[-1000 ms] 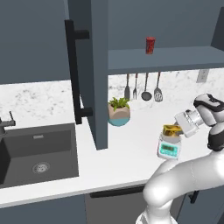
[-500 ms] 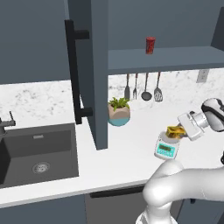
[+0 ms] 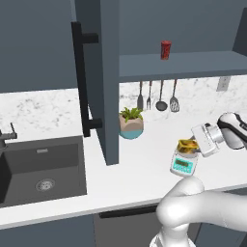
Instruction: Pick the canned food and place it on the digital scale for weighing, and close the cabinet.
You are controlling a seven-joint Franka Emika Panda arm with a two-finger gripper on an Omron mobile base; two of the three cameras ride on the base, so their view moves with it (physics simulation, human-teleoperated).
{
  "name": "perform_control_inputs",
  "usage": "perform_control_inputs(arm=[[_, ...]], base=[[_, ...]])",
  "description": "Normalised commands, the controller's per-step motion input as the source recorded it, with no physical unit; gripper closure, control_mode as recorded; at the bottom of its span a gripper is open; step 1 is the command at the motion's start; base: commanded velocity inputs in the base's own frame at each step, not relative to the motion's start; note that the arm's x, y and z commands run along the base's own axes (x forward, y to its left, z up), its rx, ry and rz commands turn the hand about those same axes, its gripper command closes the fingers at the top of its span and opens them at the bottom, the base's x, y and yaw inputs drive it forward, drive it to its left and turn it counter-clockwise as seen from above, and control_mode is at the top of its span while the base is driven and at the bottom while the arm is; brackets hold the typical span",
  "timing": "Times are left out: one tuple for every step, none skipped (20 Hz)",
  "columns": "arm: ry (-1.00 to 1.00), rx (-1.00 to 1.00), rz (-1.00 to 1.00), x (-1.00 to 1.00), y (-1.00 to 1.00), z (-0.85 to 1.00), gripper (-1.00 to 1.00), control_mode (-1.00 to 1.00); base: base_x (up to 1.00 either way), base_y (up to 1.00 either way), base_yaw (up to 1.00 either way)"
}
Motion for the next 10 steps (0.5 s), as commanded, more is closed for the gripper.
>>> perform_control_inputs(arm=[[0.0,-0.01,0.0,0.13,0.0,-0.13,-1.0,-1.0],[0.03,-0.02,0.0,0.2,0.0,-0.19,-1.0,-1.0],[0.01,-0.01,0.0,0.19,0.0,-0.14,-1.0,-1.0],[0.0,0.0,0.0,0.05,-0.06,-0.08,-1.0,-1.0],[0.0,0.0,0.0,0.0,-0.13,-0.08,-1.0,-1.0],[0.0,0.0,0.0,0.0,-0.11,-0.04,-1.0,-1.0],[0.0,0.0,0.0,0.0,-0.09,0.0,-1.0,-1.0],[0.0,0.0,0.0,0.0,-0.02,0.0,-1.0,-1.0],[0.0,0.0,0.0,0.0,0.0,0.0,-1.0,-1.0],[0.0,0.0,0.0,0.0,-0.14,0.0,-1.0,-1.0]], base=[[0.0,0.0,0.0],[0.0,0.0,0.0],[0.0,0.0,0.0],[0.0,0.0,0.0],[0.0,0.0,0.0],[0.0,0.0,0.0],[0.0,0.0,0.0],[0.0,0.0,0.0],[0.0,0.0,0.0],[0.0,0.0,0.0]])
